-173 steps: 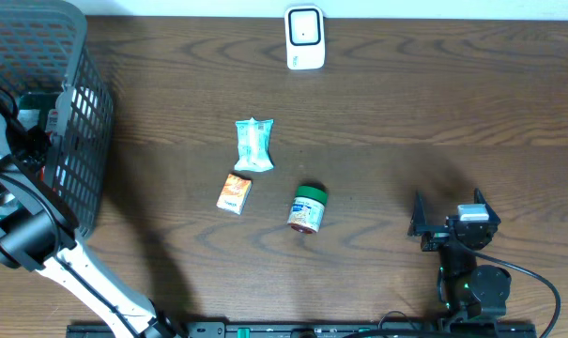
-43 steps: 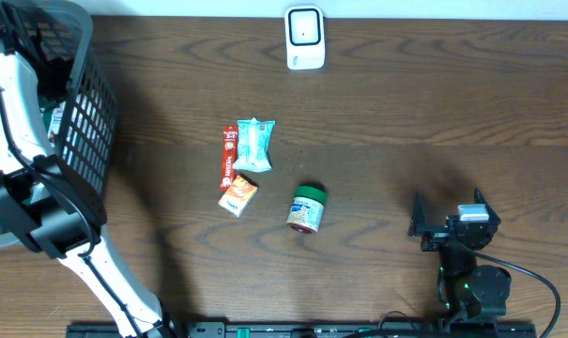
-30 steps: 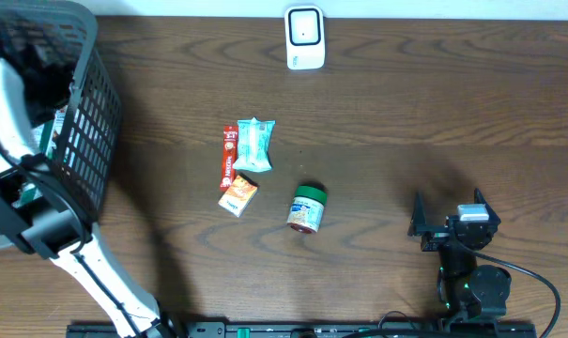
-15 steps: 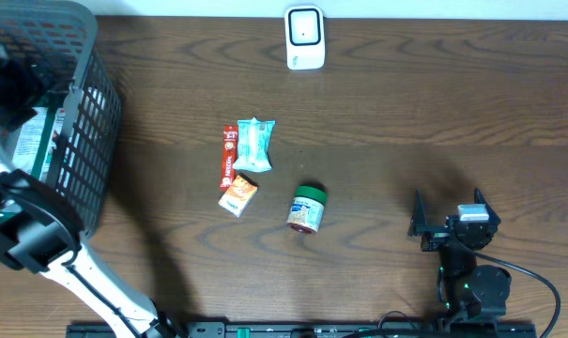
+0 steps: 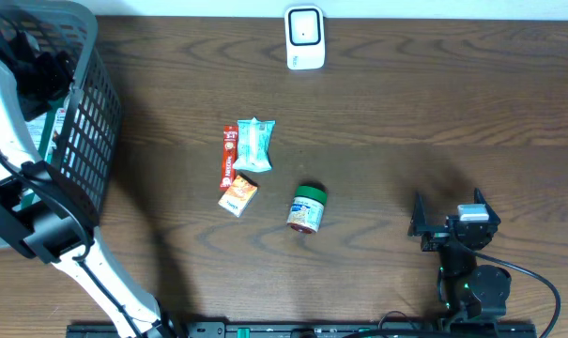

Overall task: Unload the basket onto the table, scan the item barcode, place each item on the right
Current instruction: 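Move the left gripper into the basket toward the white-lidded cup, then grasp the white-lidded cotton-swab cup with the left gripper and lift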

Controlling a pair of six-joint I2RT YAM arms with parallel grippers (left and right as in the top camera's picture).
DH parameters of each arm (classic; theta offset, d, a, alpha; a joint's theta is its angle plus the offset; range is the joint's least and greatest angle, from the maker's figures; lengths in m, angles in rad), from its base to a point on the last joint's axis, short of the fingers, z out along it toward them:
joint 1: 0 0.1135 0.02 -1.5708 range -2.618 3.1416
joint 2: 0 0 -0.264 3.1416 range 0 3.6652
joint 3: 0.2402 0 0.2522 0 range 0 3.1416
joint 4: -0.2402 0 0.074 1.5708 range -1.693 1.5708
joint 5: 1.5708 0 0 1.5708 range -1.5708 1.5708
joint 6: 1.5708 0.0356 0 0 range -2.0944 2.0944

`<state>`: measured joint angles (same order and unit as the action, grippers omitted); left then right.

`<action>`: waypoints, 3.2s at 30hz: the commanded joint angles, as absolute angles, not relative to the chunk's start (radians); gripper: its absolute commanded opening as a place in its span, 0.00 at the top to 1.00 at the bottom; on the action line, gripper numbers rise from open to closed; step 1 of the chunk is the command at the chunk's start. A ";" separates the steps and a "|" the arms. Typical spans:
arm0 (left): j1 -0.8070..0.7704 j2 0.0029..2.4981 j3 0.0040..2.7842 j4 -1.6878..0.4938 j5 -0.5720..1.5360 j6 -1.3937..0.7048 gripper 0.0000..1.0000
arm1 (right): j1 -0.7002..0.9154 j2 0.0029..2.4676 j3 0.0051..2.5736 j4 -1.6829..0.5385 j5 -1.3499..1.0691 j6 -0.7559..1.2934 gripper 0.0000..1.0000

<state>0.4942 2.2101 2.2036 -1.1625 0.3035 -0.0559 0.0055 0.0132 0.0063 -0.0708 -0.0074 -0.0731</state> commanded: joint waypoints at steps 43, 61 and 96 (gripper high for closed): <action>0.575 2.353 2.207 -1.155 0.503 -0.053 0.08 | 0.008 0.014 0.006 -0.075 -0.012 -0.083 0.01; 0.476 2.356 2.207 -1.143 0.379 -0.042 0.08 | 0.008 0.014 0.005 -0.075 -0.012 -0.083 0.01; 0.527 2.072 2.218 -1.163 0.266 -0.090 0.31 | 0.008 0.014 0.006 -0.075 -0.012 -0.083 0.01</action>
